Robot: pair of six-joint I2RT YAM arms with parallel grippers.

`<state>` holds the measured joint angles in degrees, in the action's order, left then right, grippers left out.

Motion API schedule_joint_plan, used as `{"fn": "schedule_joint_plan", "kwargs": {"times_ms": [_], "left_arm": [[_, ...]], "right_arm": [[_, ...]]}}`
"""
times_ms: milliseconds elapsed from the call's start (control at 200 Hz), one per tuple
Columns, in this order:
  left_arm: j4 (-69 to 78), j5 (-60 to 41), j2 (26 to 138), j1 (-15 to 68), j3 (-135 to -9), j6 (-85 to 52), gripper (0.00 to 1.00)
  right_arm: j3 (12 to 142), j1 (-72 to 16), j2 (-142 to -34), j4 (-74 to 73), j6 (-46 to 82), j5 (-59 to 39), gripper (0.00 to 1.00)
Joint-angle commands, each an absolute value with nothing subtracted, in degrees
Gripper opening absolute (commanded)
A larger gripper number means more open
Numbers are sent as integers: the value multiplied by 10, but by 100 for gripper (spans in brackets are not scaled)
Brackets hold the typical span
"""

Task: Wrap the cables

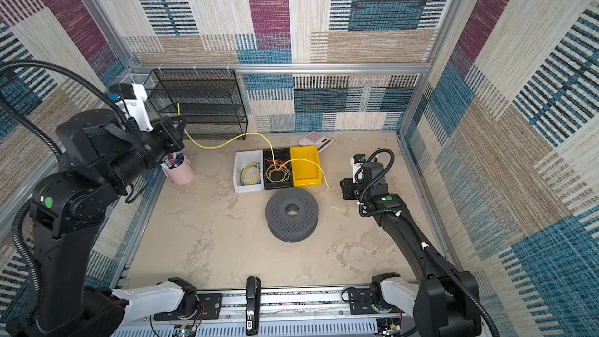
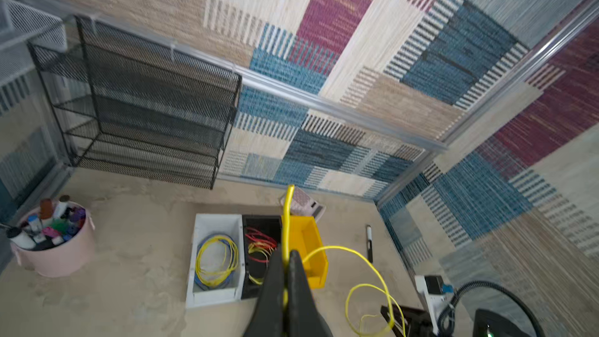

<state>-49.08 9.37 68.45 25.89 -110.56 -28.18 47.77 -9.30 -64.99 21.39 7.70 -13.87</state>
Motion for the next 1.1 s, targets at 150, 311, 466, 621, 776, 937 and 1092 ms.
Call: {"fn": "schedule_joint_plan", "kwargs": {"times_ms": [150, 311, 466, 621, 776, 937, 1092], "left_arm": [[-384, 42, 642, 258, -1034, -337, 0], [-377, 30, 633, 259, -999, -350, 0], [-357, 32, 615, 259, -967, -353, 0], [-351, 33, 603, 259, -952, -354, 0], [-352, 29, 598, 259, -939, -357, 0], [-367, 23, 599, 259, -957, -354, 0], [-373, 23, 595, 259, -957, -352, 0]], "right_arm": [[522, -93, -591, 282, 64, -210, 59], [538, -93, -549, 240, 82, -374, 62], [549, -121, -557, 206, 85, -425, 67], [562, -177, -601, 216, 46, -341, 71], [578, -217, -646, 179, 25, -256, 72], [573, -227, -650, 139, -25, -171, 75], [580, -230, -696, 123, -57, -164, 76]]}}
